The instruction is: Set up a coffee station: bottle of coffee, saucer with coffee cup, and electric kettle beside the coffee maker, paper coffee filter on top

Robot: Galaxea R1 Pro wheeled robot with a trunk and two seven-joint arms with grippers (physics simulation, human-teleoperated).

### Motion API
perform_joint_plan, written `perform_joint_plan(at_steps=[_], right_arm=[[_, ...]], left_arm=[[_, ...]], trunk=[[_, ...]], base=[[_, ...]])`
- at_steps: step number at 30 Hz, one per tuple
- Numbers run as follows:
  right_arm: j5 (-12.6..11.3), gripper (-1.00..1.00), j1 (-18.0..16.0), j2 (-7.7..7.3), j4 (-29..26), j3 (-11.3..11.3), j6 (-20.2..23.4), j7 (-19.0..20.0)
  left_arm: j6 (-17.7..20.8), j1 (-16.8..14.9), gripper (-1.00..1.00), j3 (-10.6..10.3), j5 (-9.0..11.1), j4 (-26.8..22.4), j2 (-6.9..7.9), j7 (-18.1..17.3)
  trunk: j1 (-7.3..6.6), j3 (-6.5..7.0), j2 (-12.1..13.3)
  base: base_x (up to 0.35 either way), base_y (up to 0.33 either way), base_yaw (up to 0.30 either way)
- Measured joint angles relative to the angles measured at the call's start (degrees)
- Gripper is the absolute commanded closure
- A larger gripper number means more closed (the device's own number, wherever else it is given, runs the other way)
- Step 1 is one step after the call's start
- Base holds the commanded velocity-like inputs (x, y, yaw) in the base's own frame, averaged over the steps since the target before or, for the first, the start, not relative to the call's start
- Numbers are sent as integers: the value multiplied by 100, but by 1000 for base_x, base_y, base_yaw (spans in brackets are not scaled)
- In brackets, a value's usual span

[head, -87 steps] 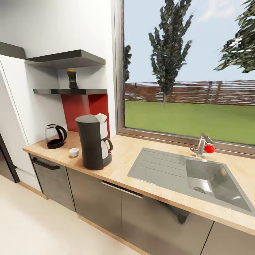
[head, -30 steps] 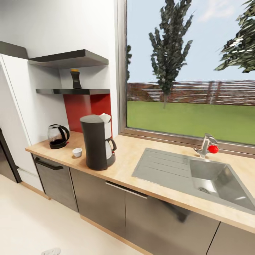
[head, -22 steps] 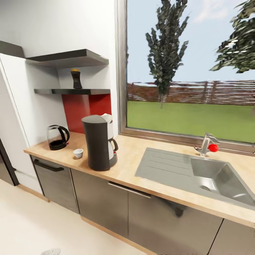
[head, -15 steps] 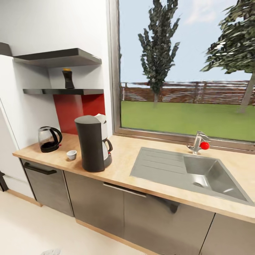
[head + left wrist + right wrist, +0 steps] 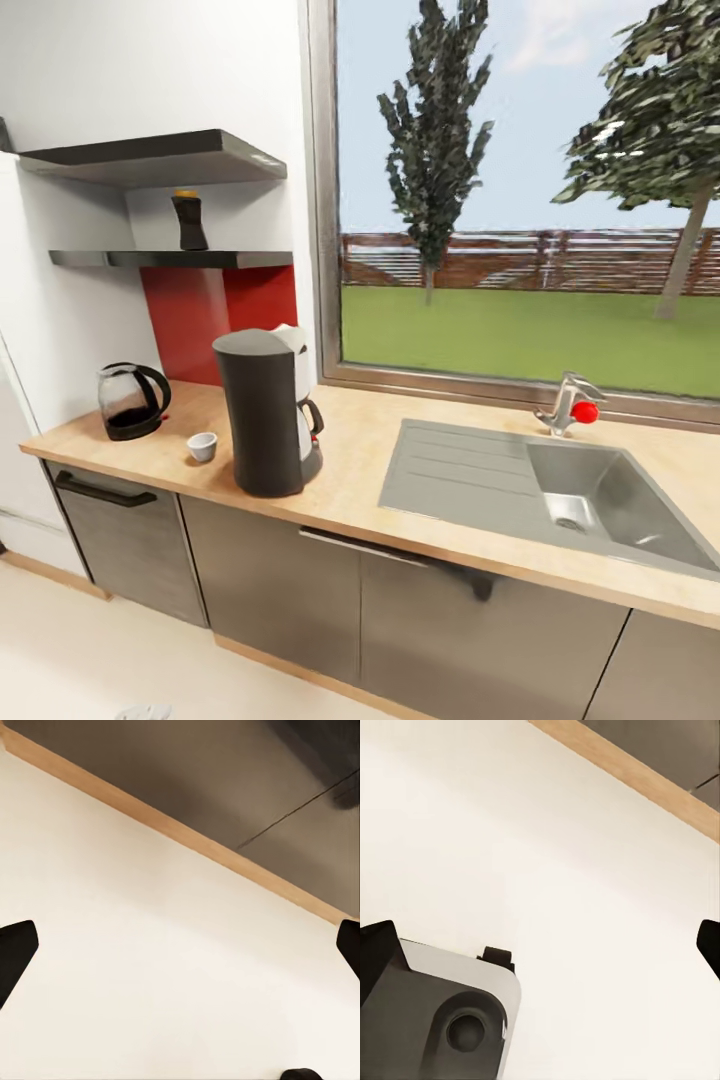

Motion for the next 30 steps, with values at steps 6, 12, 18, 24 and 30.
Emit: perform_joint_plan(at_steps=[6, 12, 18, 24, 30], right_arm=[[1, -100, 0, 0, 0, 0, 0, -5], [1, -100, 0, 0, 0, 0, -1, -6], [0, -100, 0, 0, 0, 0, 0, -7], [-2, -100, 1, 0, -1, 1, 0, -7], [-3, -100, 1, 0, -1, 1, 0, -6]], left_arm=[[0, 0, -100, 0, 0, 0, 0, -2], [0, 0, -100, 0, 0, 0, 0, 0], [0, 0, -100, 0, 0, 0, 0, -5], [0, -1, -100, 0, -1, 1, 0, -5], [0, -1, -100, 0, -1, 1, 1, -1]], trunk=[[0, 0, 1], [1, 0, 0], [1, 0, 0], [0, 0, -1], [-1, 0, -1]], base=[[127, 289, 236], [45, 302, 265], [22, 308, 229], [128, 306, 58], [221, 274, 12]])
